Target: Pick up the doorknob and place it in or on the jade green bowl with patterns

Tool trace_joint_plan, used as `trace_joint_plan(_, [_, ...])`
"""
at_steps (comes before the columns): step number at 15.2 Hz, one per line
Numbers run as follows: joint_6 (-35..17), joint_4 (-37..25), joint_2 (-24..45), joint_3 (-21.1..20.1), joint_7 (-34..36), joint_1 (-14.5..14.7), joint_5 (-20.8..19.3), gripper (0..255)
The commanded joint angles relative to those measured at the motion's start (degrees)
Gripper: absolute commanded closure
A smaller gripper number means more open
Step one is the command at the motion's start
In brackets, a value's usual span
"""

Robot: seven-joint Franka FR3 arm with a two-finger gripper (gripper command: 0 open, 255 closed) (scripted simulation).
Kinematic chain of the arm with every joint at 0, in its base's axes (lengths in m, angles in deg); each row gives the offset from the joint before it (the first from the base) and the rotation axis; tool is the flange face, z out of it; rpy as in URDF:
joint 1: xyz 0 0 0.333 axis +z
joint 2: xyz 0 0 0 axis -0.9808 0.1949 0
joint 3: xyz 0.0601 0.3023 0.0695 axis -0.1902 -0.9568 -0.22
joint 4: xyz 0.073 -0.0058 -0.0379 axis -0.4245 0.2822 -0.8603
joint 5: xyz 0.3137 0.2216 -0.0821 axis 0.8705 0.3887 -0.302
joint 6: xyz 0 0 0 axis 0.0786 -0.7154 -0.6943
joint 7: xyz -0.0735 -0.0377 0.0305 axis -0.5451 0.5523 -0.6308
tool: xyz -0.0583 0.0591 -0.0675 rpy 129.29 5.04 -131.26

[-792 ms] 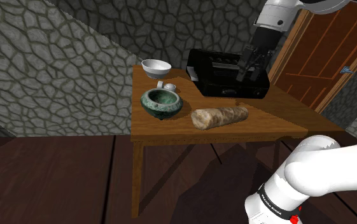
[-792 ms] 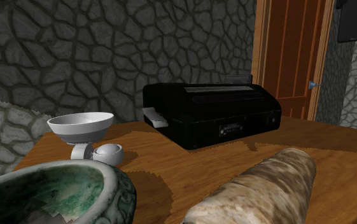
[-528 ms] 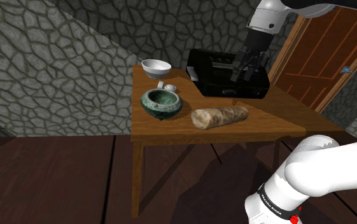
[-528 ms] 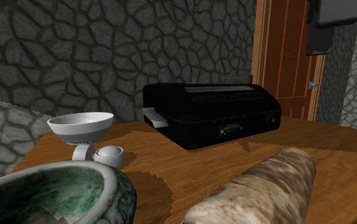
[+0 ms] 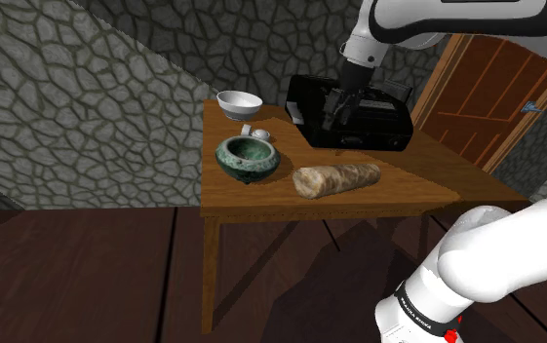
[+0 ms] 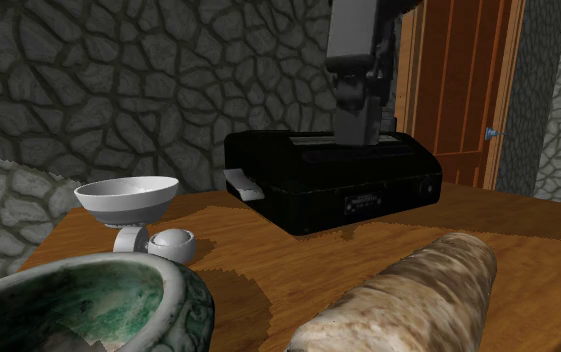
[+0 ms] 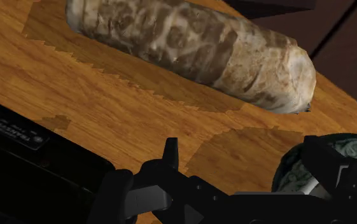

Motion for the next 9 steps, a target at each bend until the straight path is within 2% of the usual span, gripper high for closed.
trace_joint_plan(1, [-3.8,-0.5,3.6,0.5,-2.4,0.4,-0.5,0])
trace_joint_plan(9, [-14.5,-7.8,19.0,1.2,-10.8,2.1,-1.2,0])
